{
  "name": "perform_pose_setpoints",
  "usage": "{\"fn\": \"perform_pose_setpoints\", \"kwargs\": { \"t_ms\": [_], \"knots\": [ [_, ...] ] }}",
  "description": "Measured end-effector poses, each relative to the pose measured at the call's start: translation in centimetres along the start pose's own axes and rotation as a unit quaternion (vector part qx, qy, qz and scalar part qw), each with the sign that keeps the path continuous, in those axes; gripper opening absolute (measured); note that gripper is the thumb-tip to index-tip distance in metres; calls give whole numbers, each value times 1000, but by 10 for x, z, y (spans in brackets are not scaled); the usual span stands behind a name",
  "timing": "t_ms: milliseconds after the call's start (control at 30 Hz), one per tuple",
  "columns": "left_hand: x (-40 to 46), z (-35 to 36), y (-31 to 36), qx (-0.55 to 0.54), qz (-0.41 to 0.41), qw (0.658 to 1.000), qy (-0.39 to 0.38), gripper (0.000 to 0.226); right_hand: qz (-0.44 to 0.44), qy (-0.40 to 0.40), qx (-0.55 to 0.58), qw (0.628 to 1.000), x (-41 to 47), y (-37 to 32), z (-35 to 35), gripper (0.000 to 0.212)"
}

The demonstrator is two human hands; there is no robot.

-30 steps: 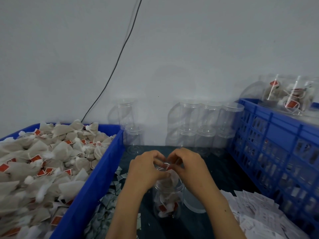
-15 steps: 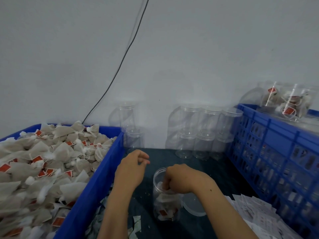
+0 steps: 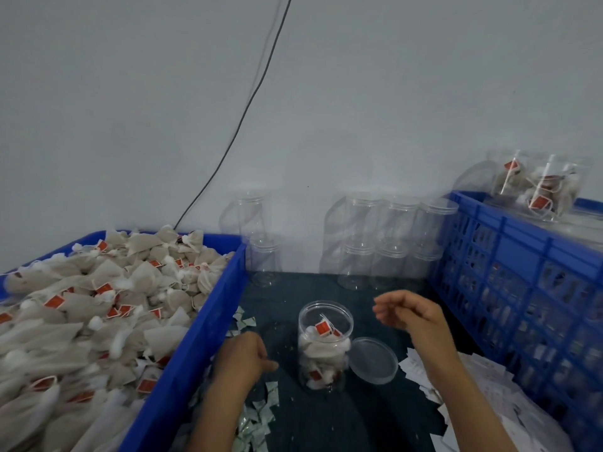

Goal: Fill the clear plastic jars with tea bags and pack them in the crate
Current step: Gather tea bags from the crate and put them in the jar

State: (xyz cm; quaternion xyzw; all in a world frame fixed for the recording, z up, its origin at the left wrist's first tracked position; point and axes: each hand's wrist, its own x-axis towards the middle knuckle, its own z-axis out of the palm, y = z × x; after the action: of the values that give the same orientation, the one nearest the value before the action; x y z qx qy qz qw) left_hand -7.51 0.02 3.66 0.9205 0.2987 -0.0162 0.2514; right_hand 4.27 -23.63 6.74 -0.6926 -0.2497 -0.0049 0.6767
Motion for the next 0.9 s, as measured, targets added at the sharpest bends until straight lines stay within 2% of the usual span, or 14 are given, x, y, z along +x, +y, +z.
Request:
{"fn": "perform_pose_setpoints", "kwargs": {
  "t_ms": [100,167,400,500,567,633,767,900],
  "knots": [
    [-5,18,-2,121,-28,991,-42,56,65,55,-9,996,-12,32,-3,41],
    [-7,28,-5,150,-42,987,-29,59,88,82,-16,993,-18,48,-4,44],
    [-13,30,0,111,-26,992,48,33,91,179,-97,975,-27,73,-15,44],
    [-18,13,10,-2,20,983,180,22,73,208,-171,960,-27,77,-26,38],
    [-20,-1,23,-59,56,958,275,20,64,199,-219,953,-28,80,-33,37],
    [-19,-10,41,-109,103,940,307,19,72,167,-274,944,-28,83,-38,38],
    [-13,-11,68,-143,185,935,268,13,93,81,-397,910,-30,87,-37,38],
    [-5,2,74,-77,210,944,244,12,155,25,-494,855,-30,87,-37,54]
  ]
}}
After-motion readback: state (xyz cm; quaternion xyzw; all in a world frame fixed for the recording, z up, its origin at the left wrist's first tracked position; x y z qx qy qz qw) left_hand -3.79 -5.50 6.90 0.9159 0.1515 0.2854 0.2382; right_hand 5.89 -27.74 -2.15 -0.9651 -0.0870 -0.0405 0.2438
